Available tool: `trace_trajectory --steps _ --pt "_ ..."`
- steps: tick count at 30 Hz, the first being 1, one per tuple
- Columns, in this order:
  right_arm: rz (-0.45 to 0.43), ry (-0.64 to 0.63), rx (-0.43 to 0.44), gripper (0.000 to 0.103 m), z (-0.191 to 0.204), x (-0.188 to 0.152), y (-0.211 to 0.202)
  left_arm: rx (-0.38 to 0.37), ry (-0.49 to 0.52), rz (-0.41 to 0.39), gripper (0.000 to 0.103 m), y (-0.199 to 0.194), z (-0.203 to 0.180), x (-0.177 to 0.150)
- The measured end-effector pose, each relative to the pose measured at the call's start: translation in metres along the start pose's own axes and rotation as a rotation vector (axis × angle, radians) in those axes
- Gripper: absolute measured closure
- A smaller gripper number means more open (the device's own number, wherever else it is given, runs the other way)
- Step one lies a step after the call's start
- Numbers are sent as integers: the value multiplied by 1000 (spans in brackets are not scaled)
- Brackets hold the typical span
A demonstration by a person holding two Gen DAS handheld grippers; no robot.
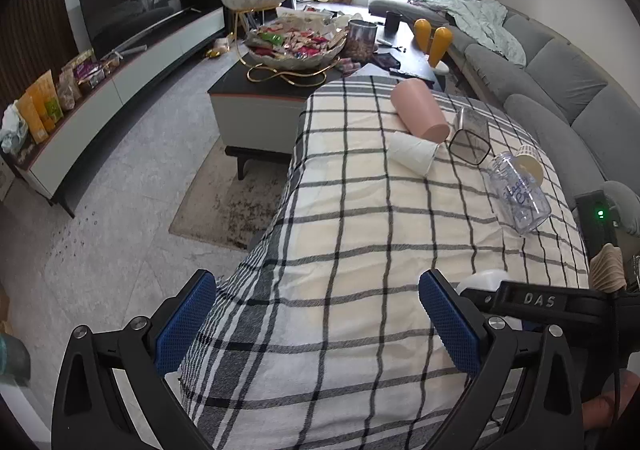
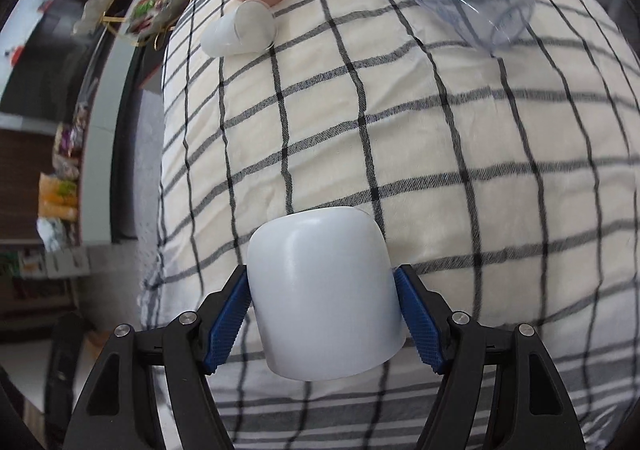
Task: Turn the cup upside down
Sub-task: 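Rotate the white cup with the right tool and set it rim-down on the cloth, then open the right tool and pull it back from the cup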
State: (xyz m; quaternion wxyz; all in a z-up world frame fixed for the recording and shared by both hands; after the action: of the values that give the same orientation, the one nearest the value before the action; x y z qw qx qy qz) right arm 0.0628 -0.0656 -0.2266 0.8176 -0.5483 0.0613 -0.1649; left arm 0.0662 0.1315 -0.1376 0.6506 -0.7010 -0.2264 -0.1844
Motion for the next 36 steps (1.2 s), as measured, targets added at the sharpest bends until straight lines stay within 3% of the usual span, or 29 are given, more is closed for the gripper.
trace_trajectory --steps 9,11,20,27,31,36 --pt "6 13 13 30 -2 -2 15 -2 18 33 0 7 -1 -9" --pt "-9 5 19 24 0 1 10 -4 17 32 0 6 -1 -9" --pt "-133 -58 29 22 4 9 -44 -21 8 27 0 -8 -16 -3" --pt "-274 -70 -91 20 -35 22 -109 -29 75 88 0 -5 -65 -5" --pt "-329 -64 -196 19 -65 24 -142 -53 136 220 0 16 -98 -11" --pt "-348 -46 -269 19 -95 27 -168 -67 187 468 0 48 -139 -35"
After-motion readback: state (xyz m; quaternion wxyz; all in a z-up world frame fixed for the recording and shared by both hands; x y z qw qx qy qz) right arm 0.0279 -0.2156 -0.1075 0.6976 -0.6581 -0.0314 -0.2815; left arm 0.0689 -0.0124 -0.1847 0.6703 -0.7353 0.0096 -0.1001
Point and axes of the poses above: each gripper's, at about its wrist camera, not at the fingertips, and y roughly the way its jaws point, z to its left, x to its top, the point moved 8 cm from there along y, roughly the way its jaws point, and after that the axes turned 3 degrees about -y, right-handed, at the moved point
